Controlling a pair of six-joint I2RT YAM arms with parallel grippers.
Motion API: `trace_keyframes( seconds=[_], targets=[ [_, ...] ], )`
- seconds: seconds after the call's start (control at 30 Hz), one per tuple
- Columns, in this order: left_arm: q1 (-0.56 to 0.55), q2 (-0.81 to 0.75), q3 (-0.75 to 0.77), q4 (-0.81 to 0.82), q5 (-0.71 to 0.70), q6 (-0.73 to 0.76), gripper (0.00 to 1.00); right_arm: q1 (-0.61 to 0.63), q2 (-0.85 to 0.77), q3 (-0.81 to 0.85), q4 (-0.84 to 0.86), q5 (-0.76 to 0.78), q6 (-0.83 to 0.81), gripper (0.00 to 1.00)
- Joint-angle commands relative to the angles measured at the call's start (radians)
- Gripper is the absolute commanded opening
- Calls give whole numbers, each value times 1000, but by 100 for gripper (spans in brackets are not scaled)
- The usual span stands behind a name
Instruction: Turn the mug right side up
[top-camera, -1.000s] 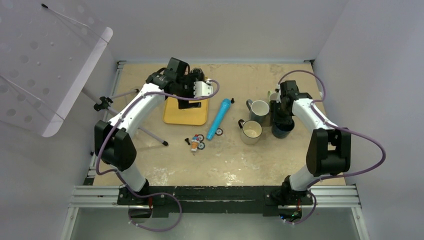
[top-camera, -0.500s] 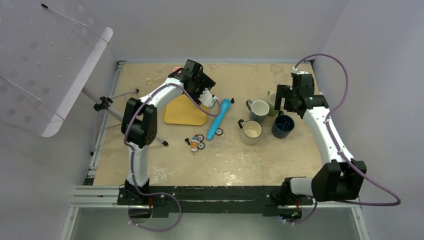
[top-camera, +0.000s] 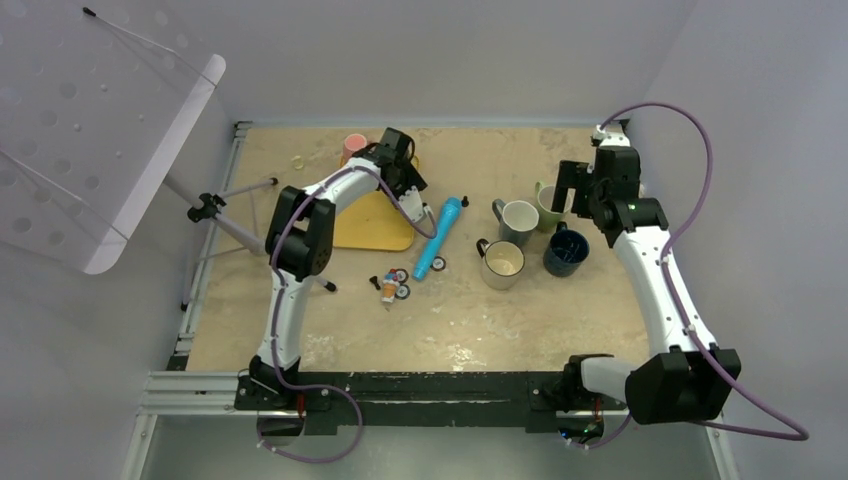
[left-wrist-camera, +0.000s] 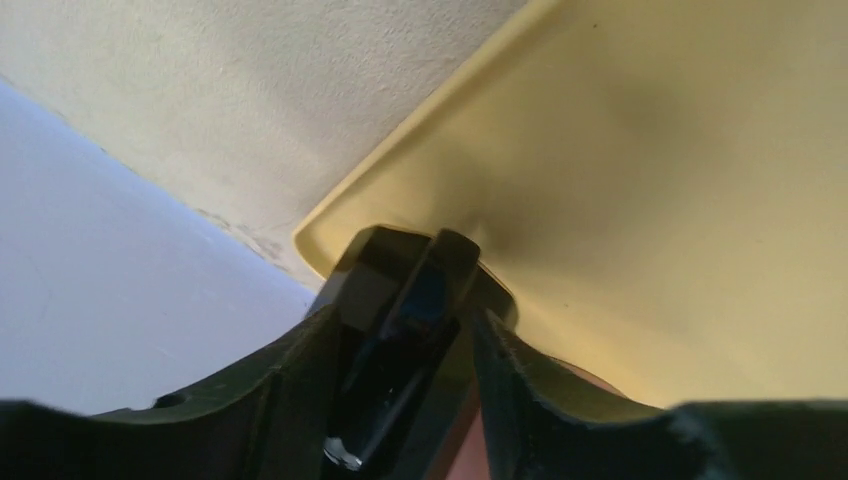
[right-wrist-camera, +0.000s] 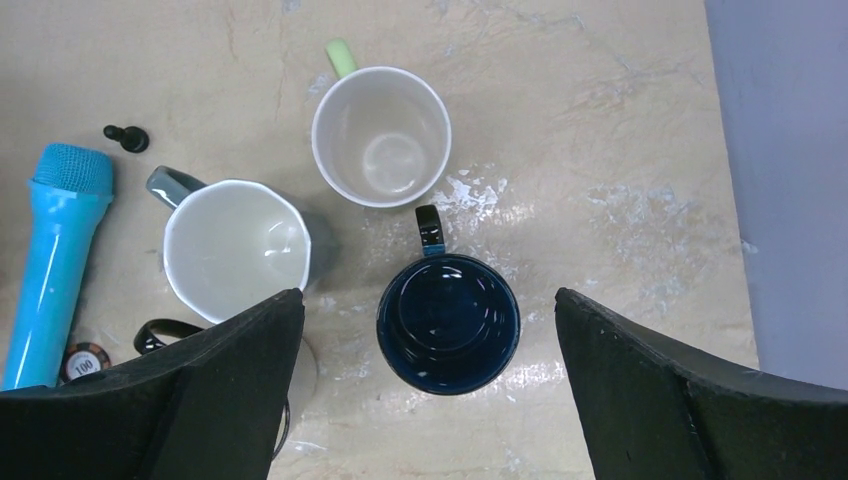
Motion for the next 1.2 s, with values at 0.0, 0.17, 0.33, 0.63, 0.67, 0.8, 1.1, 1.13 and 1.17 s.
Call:
trace_keyframes(
  seconds=[0.0, 0.17, 0.33, 0.63, 0.67, 0.8, 1.1, 1.13, 1.17],
  targets=[
    [-5, 35, 38, 79, -42, 77, 44, -1, 0, 15, 41, -52, -8, 98],
    [-5, -14, -21, 148, -49, 23, 0, 5, -7, 22, 37, -65, -10, 98],
    [-18, -171, -89, 156, 50, -136, 0, 19, -16, 49, 26, -77, -7, 98],
    [-27, -450, 37, -22, 245, -867, 0, 169, -92, 114, 37, -138, 9, 98],
    [-24, -487, 40, -29, 265, -958, 0, 193, -105, 114, 60, -178, 11, 98],
    [9, -615, 39, -69, 375, -1316, 0, 276, -166, 48, 285, -438, 84, 98],
    [87, -805, 0, -81, 724, -1893, 0, 508, -40, -32, 899, -820, 277, 98],
    [87, -821, -6, -73, 755, -1917, 0, 521, -13, -25, 933, -841, 298, 98],
    [87, -831, -3, -76, 780, -1936, 0, 543, 13, -16, 966, -862, 315, 98]
  ],
)
